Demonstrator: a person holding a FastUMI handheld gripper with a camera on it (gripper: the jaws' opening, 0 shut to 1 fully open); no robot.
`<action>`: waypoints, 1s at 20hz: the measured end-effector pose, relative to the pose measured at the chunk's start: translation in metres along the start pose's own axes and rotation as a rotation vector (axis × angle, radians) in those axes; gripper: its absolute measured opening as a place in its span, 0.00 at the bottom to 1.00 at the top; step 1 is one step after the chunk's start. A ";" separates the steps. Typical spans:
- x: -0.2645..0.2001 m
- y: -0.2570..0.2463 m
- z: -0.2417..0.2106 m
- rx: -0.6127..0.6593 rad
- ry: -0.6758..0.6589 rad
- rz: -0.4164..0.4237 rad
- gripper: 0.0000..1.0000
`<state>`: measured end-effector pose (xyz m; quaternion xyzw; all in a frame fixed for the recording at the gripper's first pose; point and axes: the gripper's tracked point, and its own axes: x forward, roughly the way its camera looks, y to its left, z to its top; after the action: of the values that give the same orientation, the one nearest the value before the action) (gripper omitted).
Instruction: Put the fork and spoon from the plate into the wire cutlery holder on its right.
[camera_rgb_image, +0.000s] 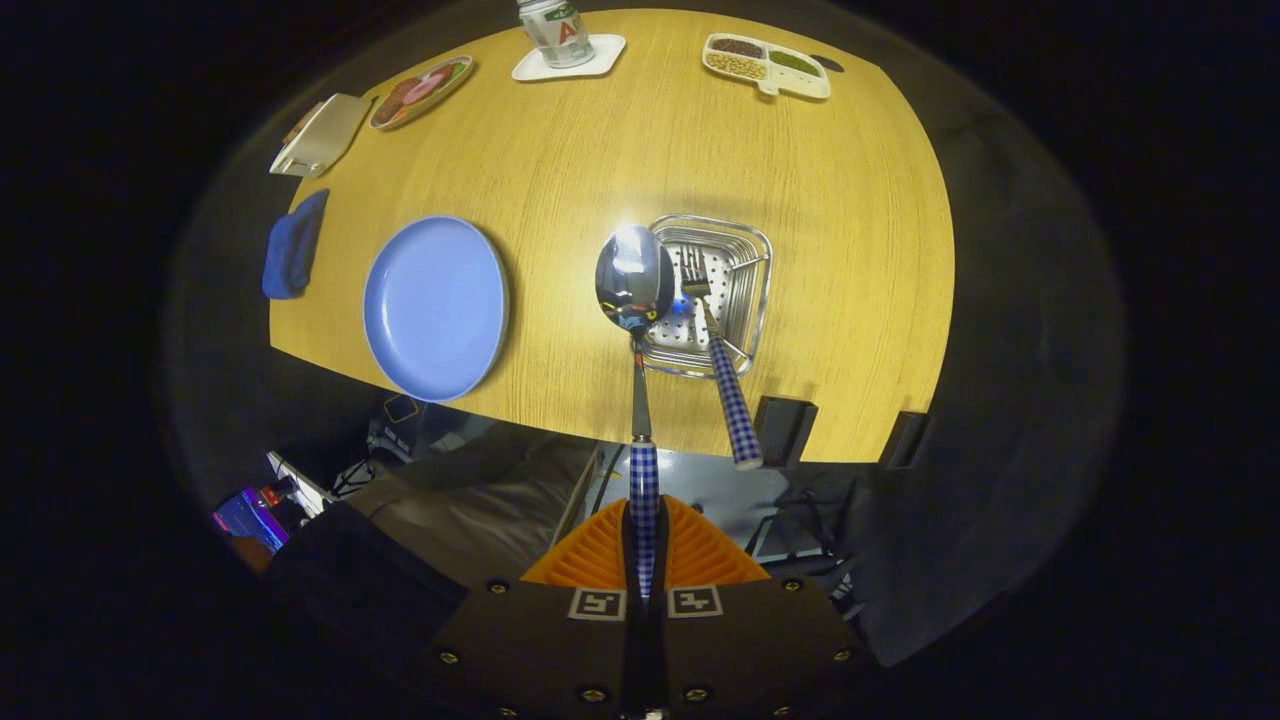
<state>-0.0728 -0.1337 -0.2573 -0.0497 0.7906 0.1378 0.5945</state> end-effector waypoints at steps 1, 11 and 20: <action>0.001 -0.004 -0.002 0.006 0.014 -0.003 0.01; 0.011 -0.014 -0.003 0.057 0.142 0.035 0.01; 0.014 -0.007 0.003 0.069 0.256 0.052 0.01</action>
<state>-0.0721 -0.1384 -0.2730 -0.0256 0.8653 0.1183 0.4865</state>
